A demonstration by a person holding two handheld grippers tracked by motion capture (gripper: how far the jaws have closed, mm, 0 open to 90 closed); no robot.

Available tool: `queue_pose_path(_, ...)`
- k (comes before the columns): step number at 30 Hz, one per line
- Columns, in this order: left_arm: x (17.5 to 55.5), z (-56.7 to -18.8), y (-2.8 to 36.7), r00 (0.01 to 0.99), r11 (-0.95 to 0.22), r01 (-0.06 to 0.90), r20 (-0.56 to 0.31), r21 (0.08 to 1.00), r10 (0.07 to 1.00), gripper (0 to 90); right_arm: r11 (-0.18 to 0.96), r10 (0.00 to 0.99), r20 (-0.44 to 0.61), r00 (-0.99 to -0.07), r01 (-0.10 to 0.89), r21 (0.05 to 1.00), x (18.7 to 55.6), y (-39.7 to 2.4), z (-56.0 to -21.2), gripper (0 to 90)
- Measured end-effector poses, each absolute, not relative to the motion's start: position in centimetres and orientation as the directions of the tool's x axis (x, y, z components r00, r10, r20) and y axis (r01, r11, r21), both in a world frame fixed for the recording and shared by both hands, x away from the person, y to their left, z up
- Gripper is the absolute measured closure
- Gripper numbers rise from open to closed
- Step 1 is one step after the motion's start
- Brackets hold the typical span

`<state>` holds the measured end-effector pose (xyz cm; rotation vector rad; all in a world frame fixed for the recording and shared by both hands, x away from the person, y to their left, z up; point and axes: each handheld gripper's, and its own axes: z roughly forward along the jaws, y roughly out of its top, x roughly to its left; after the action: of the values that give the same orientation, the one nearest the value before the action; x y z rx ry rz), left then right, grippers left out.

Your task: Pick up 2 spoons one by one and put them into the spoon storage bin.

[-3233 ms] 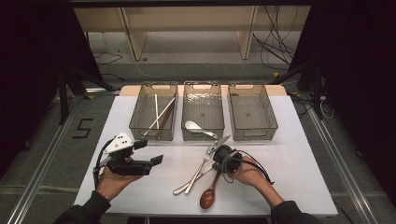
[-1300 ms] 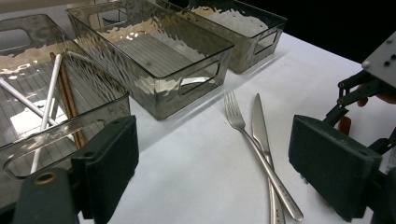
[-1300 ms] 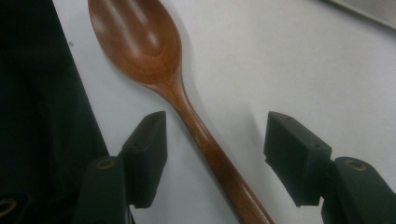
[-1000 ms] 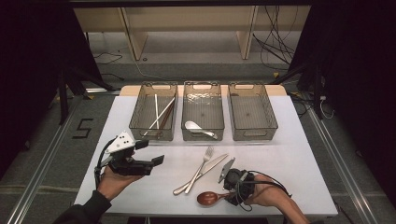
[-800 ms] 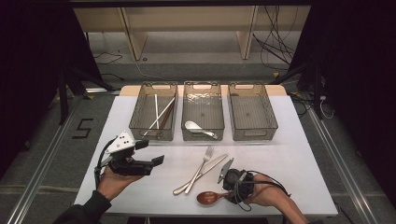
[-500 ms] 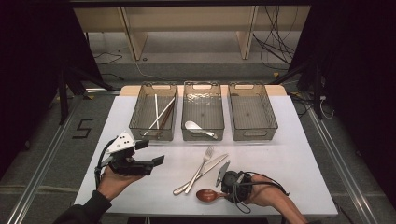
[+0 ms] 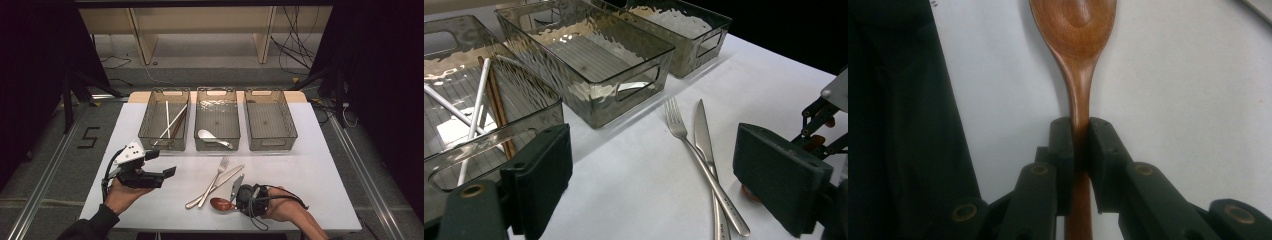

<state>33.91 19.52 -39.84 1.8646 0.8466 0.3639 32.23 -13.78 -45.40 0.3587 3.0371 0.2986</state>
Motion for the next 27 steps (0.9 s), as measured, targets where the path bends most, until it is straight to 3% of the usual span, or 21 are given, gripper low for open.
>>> queue_pose_path(27, 33.9, -39.7, 19.7, 0.706, -0.239, 0.388, -0.121, 0.89, 0.697, 15.9, 0.821, 0.466, -0.039, -0.884, 0.415, 0.392, 34.2, -16.1, -43.4, 82.1)
